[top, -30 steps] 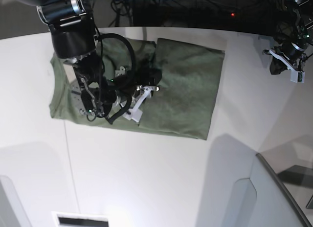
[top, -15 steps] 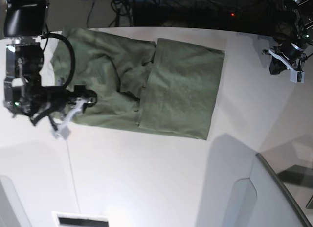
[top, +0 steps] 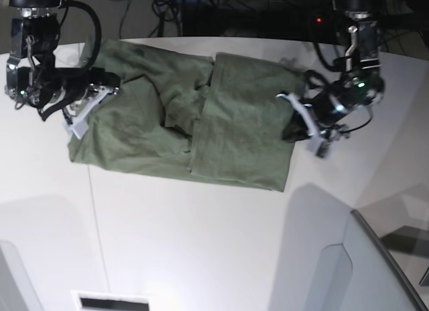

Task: Layout the t-shirt on the table in an organized manner, then fold the t-shirt properly
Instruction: 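Grasp the shirt edges with both grippers and pull them inward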

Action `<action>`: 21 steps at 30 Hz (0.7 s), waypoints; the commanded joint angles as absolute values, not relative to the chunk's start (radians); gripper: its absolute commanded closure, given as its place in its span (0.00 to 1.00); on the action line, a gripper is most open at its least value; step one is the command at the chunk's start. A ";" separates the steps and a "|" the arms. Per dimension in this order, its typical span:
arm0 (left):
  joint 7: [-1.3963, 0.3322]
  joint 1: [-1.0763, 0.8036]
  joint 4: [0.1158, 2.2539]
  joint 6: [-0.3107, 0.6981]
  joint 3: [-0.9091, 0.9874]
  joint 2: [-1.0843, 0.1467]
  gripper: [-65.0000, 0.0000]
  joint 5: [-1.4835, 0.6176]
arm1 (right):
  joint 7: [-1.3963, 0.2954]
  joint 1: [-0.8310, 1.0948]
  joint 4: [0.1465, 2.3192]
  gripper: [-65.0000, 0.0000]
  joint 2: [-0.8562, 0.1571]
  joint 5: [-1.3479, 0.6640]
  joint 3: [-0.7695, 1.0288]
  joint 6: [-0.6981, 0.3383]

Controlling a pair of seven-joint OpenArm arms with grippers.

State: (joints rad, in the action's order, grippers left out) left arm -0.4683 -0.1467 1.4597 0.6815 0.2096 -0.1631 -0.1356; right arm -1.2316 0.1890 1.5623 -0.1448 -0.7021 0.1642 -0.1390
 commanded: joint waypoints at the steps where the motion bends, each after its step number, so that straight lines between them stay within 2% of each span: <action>1: -0.460 -0.140 1.465 0.668 0.191 -0.162 1.00 -0.120 | -1.194 0.176 1.578 0.97 -0.154 -0.720 0.174 -0.143; 4: -0.458 -0.137 1.466 0.665 0.179 -0.136 1.00 -0.091 | -1.122 0.165 1.572 0.95 -0.180 -0.719 0.188 -0.143; 6: -0.458 -0.140 1.465 0.665 0.179 -0.139 1.00 -0.093 | -1.121 0.131 1.570 0.88 -0.200 -0.725 0.219 -0.143; 8: -0.458 -0.148 1.461 0.665 0.211 -0.156 1.00 -0.093 | -1.155 0.099 1.558 0.70 -0.203 -0.720 0.262 -0.143; 12: -0.458 -0.176 1.463 0.667 0.335 -0.183 1.00 -0.093 | -1.204 0.053 1.504 0.10 -0.202 -0.727 0.433 -0.148; 13: -0.458 -0.179 1.463 0.667 0.360 -0.194 1.00 -0.093 | -1.199 0.053 1.492 0.00 -0.200 -0.727 0.479 -0.150; 15: -0.458 -0.194 1.458 0.667 0.412 -0.211 1.00 -0.093 | -1.196 0.051 1.458 0.00 -0.202 -0.727 0.545 -0.186; 19: -0.456 -0.220 1.446 0.698 0.493 -0.243 1.00 -0.094 | -1.191 0.047 1.331 0.00 -0.229 -0.722 0.599 -0.404; 21: -0.456 -0.220 1.429 0.698 0.541 -0.243 1.00 -0.094 | -1.191 0.047 1.268 0.00 -0.242 -0.723 0.598 -0.475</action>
